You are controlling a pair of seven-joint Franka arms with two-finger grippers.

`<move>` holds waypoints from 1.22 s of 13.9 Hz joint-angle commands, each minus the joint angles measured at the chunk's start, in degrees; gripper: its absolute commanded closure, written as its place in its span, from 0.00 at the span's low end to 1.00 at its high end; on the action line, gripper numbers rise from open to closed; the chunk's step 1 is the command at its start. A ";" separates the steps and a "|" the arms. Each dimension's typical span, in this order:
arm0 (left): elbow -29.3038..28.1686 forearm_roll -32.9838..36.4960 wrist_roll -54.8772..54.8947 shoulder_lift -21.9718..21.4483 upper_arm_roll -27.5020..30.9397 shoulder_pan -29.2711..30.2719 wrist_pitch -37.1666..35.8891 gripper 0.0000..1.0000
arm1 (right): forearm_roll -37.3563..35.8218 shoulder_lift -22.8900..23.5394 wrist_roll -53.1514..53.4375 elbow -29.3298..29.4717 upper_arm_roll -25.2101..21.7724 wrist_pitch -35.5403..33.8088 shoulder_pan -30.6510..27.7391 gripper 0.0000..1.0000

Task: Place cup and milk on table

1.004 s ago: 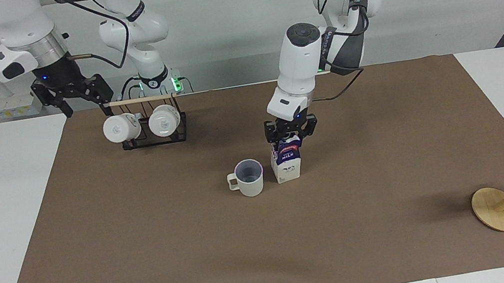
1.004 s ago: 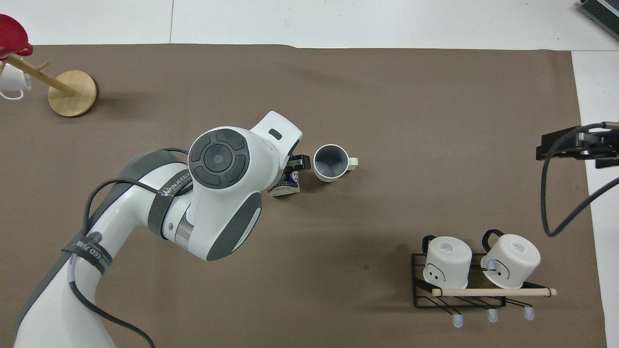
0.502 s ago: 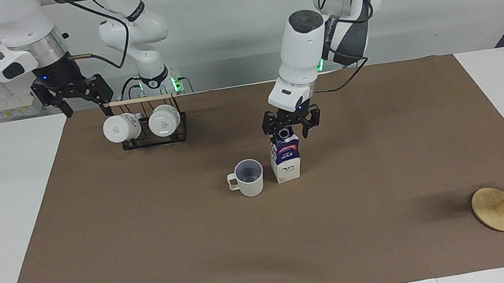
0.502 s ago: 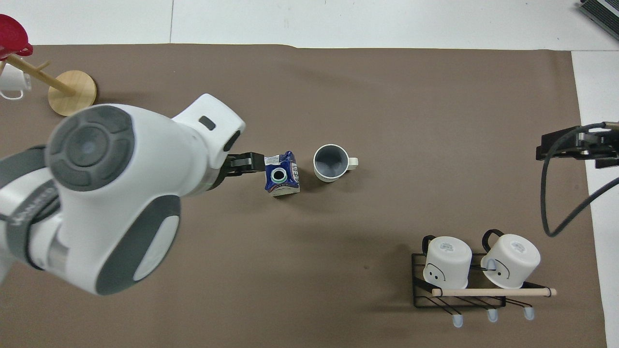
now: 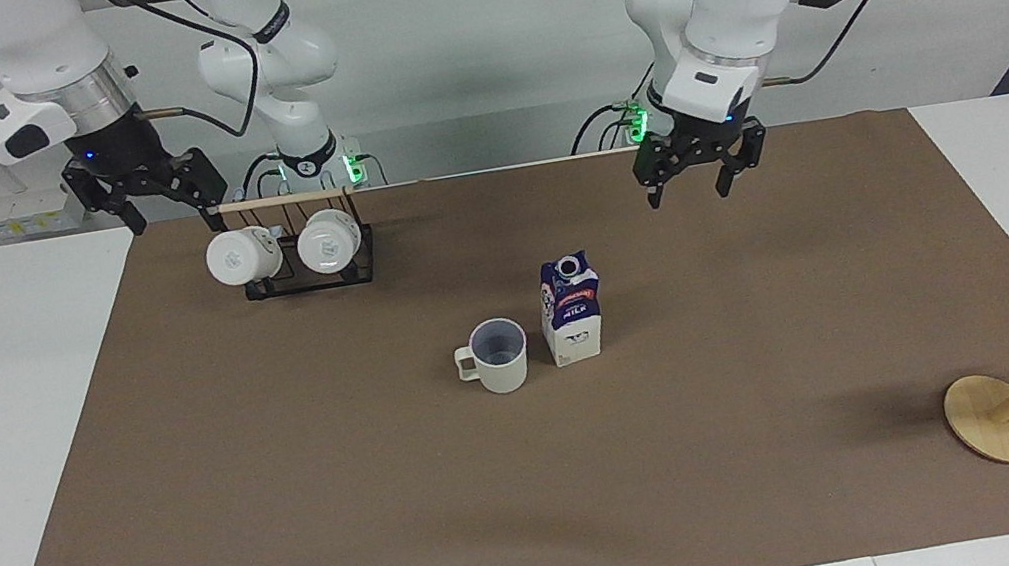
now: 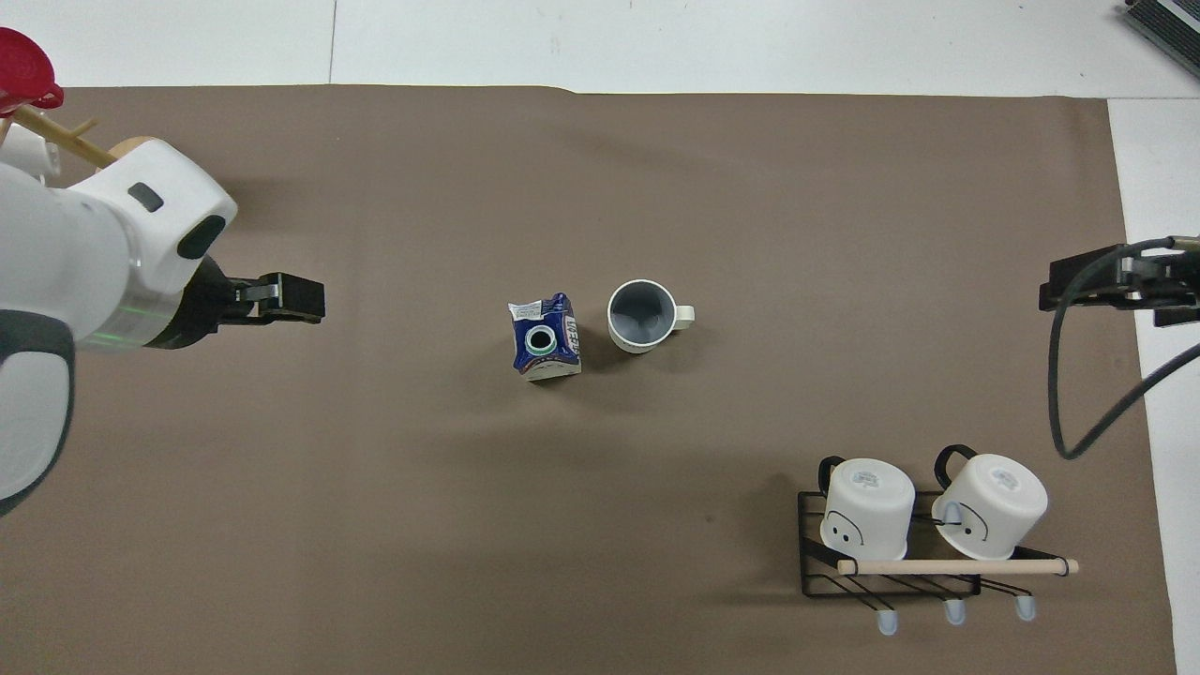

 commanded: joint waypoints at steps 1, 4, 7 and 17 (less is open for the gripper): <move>0.32 0.64 2.11 -2.04 -0.53 2.80 -3.19 0.00 | 0.26 -0.77 -1.16 -0.69 0.27 -0.25 -0.40 0.00; 1.02 1.08 2.47 -1.95 -0.36 4.30 -3.19 0.00 | 0.26 -0.77 -1.16 -0.69 0.27 -0.26 -0.40 0.00; 2.24 1.43 5.08 -1.95 1.05 5.18 -4.50 0.00 | 0.26 -0.77 -1.33 -0.69 0.27 -0.26 -0.49 0.00; 6.64 4.69 17.59 -1.95 0.97 8.34 -11.19 0.00 | 0.26 -0.77 -1.42 -0.69 0.27 -0.26 -0.49 0.00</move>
